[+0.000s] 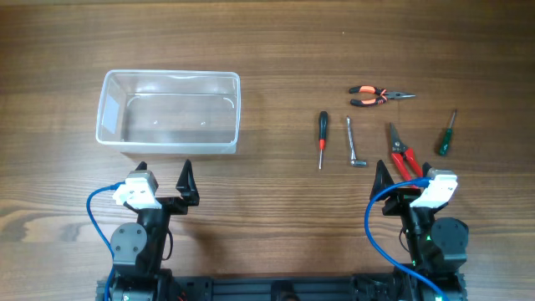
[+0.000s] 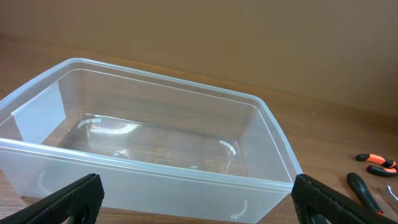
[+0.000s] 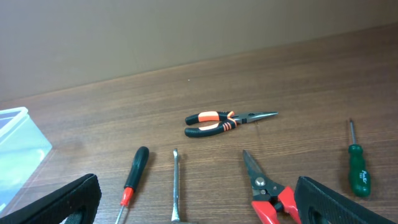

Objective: Pack container

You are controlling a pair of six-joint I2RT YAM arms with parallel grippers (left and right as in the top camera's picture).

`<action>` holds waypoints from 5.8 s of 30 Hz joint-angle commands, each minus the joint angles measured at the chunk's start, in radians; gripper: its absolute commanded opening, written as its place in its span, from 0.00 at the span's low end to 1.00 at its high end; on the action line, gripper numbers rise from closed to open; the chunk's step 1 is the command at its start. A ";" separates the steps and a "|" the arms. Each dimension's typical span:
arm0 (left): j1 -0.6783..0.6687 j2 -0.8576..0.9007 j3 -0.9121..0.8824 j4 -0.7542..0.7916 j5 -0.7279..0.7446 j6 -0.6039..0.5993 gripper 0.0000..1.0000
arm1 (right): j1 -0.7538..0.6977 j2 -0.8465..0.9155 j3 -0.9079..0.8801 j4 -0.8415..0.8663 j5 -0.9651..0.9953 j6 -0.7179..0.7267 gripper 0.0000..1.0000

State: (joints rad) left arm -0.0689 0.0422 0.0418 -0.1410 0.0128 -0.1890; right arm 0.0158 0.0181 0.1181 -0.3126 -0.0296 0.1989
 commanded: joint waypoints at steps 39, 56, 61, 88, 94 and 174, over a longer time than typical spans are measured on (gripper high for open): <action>0.006 -0.002 -0.004 -0.001 -0.003 -0.009 1.00 | -0.005 -0.014 0.001 0.097 -0.377 0.460 0.99; 0.006 -0.002 -0.004 -0.001 -0.002 -0.009 1.00 | 0.043 1.032 1.106 -0.374 -0.256 -0.018 0.99; 0.006 -0.002 -0.004 -0.001 -0.003 -0.009 1.00 | 0.256 1.351 1.464 -0.531 -0.218 -0.069 1.00; 0.006 -0.002 -0.005 -0.001 -0.003 -0.009 1.00 | 0.778 1.958 1.475 -0.261 0.232 0.655 0.77; 0.005 -0.002 -0.004 -0.001 -0.003 -0.009 1.00 | 0.767 2.038 1.475 -0.272 0.224 0.668 0.67; 0.006 -0.002 -0.004 -0.001 -0.003 -0.009 1.00 | -0.382 1.964 1.310 -0.687 0.162 0.085 1.00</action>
State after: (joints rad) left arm -0.0689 0.0429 0.0418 -0.1410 0.0132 -0.1890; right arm -0.3641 1.8950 1.4410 -1.0088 0.1654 0.3344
